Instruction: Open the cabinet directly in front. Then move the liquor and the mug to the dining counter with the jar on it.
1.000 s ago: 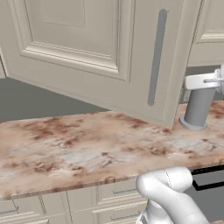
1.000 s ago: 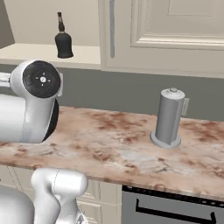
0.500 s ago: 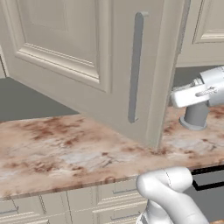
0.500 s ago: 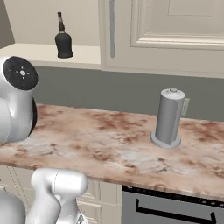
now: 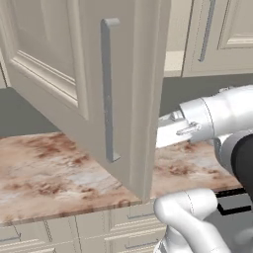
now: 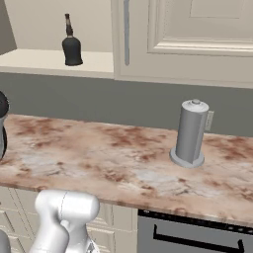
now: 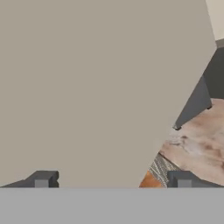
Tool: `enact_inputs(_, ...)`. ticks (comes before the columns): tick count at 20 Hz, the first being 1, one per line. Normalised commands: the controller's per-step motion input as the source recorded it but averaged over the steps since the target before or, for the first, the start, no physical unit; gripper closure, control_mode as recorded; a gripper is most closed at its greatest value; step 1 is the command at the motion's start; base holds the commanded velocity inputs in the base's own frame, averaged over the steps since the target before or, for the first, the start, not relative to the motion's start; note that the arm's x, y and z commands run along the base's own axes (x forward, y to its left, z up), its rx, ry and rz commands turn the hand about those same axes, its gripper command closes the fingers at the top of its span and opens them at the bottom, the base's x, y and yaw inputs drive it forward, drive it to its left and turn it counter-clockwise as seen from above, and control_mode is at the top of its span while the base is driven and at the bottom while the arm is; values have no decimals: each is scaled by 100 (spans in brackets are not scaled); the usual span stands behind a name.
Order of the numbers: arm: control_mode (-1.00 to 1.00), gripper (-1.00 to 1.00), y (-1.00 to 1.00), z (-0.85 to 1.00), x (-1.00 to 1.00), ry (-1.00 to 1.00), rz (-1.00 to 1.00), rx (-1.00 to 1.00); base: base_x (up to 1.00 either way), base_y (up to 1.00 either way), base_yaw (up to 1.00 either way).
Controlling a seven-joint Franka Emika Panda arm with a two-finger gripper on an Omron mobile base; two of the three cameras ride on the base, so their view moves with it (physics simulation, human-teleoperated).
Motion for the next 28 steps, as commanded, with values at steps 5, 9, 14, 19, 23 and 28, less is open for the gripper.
enact_inputs(5, -100, -100, 100, -39, 8, 0, 1, 1, 0, 0, 0)
enact_inputs(9, -100, -100, 100, -8, 10, 0, -7, 0, 0, 0, 0)
enact_inputs(14, -100, -100, 86, 0, 15, 0, -21, -4, 0, 0, 0)
enact_inputs(19, -100, -100, -6, 0, 0, 0, 0, -2, 0, 0, 0)
enact_inputs(23, -100, -100, -91, 32, 1, 0, -5, 0, 0, 0, 0)
enact_inputs(28, -100, -100, -100, 24, 6, 0, -11, 0, 0, 0, 0)
